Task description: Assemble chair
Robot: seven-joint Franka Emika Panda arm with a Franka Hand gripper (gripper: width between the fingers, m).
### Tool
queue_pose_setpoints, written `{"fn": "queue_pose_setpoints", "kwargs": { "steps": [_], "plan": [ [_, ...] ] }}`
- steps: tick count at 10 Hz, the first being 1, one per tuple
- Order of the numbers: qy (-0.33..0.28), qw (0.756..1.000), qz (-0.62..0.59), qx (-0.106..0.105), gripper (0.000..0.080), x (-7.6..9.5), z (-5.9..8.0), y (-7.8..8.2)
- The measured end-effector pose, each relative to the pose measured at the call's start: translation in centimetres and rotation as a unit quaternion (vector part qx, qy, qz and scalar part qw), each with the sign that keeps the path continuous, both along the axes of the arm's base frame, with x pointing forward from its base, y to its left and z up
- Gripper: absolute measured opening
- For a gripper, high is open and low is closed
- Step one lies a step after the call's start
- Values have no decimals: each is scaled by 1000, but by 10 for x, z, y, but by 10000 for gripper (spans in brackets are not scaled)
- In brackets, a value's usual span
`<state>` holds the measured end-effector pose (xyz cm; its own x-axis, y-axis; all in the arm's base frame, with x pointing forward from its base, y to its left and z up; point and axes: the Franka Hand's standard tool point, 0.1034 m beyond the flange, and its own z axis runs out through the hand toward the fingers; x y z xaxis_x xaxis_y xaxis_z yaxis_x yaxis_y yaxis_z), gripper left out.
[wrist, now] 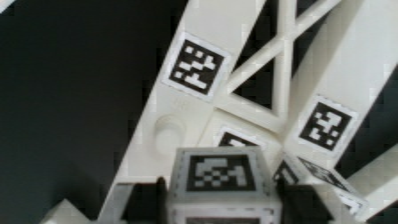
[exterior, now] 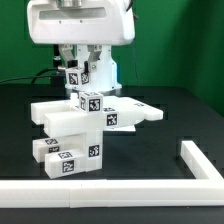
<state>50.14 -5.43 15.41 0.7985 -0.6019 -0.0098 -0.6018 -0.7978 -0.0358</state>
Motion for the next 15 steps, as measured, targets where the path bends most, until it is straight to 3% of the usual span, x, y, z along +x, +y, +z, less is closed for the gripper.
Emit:
{"fn": "queue_pose_setpoints", "kwargs": {
  "steps": [2, 6, 15],
  "plan": [
    [4, 1000, -10, 2, 284, -7, 2, -11],
    [-9, 1000, -1, -10, 284, -23, -19, 0],
    [-28, 999, 8, -30, 284, -14, -29, -7]
  ]
}}
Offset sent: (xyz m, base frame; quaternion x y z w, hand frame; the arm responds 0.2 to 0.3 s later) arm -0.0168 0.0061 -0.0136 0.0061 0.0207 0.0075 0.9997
